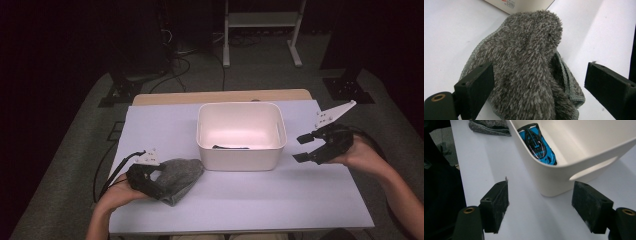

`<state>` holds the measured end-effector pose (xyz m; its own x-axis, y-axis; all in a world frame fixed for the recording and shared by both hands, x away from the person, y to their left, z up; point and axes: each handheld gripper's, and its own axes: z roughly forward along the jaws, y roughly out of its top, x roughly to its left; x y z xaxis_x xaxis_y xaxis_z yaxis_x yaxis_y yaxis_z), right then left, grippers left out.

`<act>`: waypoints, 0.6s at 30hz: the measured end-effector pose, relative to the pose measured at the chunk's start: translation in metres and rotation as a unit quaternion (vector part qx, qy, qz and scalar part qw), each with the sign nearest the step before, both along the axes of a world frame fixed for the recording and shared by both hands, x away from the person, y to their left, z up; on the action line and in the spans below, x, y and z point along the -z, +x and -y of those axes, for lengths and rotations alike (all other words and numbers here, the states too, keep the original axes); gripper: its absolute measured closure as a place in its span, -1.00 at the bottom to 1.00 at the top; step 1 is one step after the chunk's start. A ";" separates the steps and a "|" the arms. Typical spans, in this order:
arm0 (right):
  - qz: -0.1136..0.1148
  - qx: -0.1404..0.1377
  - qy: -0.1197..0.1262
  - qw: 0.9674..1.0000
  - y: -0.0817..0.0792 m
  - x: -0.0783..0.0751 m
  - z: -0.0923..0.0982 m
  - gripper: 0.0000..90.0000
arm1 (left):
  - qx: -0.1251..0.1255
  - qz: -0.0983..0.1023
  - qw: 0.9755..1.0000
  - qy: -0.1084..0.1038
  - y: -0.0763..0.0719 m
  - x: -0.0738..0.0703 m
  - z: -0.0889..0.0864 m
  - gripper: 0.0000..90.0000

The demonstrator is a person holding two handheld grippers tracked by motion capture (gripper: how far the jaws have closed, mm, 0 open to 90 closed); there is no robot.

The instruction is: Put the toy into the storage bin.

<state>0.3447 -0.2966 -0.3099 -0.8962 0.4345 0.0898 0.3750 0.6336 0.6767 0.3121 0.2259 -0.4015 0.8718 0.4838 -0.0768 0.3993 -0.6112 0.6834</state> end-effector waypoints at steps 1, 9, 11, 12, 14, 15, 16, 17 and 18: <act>-0.002 0.002 0.000 1.000 -0.001 0.003 0.002 -0.37 | -0.001 0.000 1.000 -0.001 0.000 0.000 0.000 -0.81; -0.016 0.020 0.011 1.000 -0.006 0.025 0.016 -0.38 | -0.003 0.002 1.000 0.003 0.000 0.001 0.002 -0.81; -0.020 0.023 0.011 0.999 -0.007 0.030 0.018 -0.38 | -0.003 0.002 1.000 0.004 0.001 0.002 0.002 -0.81; -0.021 0.026 0.013 0.999 -0.007 0.032 0.019 -0.38 | -0.004 0.001 1.000 0.004 0.001 0.002 0.002 -0.81; -0.025 0.029 0.016 0.999 -0.008 0.037 0.022 -0.38 | -0.003 0.002 1.000 0.007 0.001 0.002 0.001 -0.81; -0.026 0.032 0.016 0.999 -0.009 0.039 0.023 -0.38 | -0.003 0.002 1.000 0.008 0.001 0.002 0.001 -0.81; -0.028 0.033 0.017 0.999 -0.009 0.041 0.024 -0.38 | -0.003 0.003 1.000 0.007 0.001 0.002 0.001 -0.81; -0.030 0.035 0.019 0.999 -0.009 0.044 0.025 -0.39 | -0.003 0.003 1.000 0.008 0.001 0.002 0.001 -0.81; -0.031 0.037 0.020 0.999 -0.010 0.046 0.025 -0.39 | -0.005 0.004 1.000 0.005 0.001 0.002 0.002 -0.81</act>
<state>0.3351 -0.3219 -0.3562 -0.8542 0.4941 0.1618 0.4611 0.5761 0.6749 0.3131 0.2242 -0.4033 0.8678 0.4925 -0.0655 0.4000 -0.6144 0.6801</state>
